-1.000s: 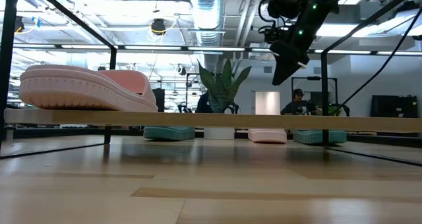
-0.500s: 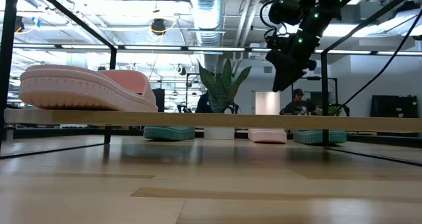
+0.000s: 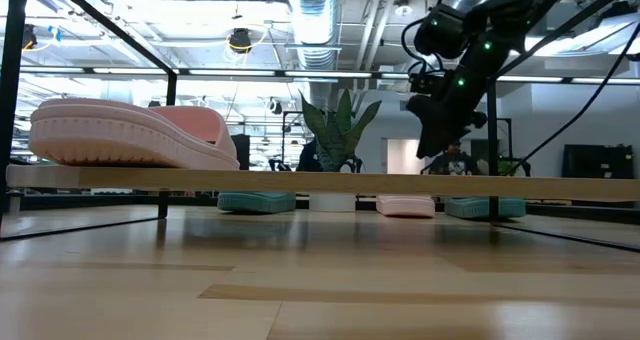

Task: Pick and place slides into the shelf
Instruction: Put the pink slide on the shelf

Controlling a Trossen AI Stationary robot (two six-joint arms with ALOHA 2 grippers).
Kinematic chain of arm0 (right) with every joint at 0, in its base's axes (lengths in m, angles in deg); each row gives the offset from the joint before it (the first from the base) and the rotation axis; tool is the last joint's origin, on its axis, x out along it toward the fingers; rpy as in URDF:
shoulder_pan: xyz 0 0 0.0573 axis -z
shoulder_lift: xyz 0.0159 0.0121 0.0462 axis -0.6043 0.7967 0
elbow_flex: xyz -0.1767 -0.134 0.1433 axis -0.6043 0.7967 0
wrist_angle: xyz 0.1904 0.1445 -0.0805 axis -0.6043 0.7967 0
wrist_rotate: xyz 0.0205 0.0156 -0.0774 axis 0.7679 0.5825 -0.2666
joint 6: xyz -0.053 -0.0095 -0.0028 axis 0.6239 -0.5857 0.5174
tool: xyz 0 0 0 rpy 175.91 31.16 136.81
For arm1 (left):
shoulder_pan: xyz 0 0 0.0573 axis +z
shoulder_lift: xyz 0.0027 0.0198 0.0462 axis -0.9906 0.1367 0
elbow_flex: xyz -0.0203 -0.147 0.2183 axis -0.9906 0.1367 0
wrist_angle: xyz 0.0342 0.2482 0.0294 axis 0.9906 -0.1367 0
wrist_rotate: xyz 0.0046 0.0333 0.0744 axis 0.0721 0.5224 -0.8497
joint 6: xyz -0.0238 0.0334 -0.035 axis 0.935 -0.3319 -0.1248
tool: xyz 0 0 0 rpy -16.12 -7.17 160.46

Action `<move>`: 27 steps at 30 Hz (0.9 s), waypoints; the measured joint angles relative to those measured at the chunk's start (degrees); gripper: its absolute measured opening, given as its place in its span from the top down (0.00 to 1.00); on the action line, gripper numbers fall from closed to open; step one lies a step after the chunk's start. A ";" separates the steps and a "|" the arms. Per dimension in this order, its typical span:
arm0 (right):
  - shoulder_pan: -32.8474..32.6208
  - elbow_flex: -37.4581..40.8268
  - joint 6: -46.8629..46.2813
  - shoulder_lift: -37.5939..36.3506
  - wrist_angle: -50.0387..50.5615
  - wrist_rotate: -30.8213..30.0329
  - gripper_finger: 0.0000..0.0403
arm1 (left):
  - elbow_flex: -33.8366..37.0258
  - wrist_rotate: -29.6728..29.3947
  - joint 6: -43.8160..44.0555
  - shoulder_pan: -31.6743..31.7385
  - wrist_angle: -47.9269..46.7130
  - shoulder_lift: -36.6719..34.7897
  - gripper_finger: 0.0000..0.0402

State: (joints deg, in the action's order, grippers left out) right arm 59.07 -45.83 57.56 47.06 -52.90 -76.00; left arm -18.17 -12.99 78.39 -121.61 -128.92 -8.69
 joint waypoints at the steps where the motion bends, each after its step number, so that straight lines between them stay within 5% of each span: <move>1: 0.00 0.29 0.00 0.00 -0.83 0.01 0.58 | 0.00 0.06 -0.34 0.01 0.00 0.00 0.56; 19: 0.39 2.62 7.78 6.55 -6.73 -1.31 0.57 | -0.01 0.35 -0.70 0.00 0.01 0.00 0.56; 27: 0.37 0.81 10.24 9.46 -7.62 -7.76 0.58 | -0.02 1.61 -0.70 0.00 0.00 0.00 0.56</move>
State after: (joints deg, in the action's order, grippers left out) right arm 59.44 -45.02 67.80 56.52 -60.52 -83.75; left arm -18.19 -11.39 77.68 -121.62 -128.92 -8.69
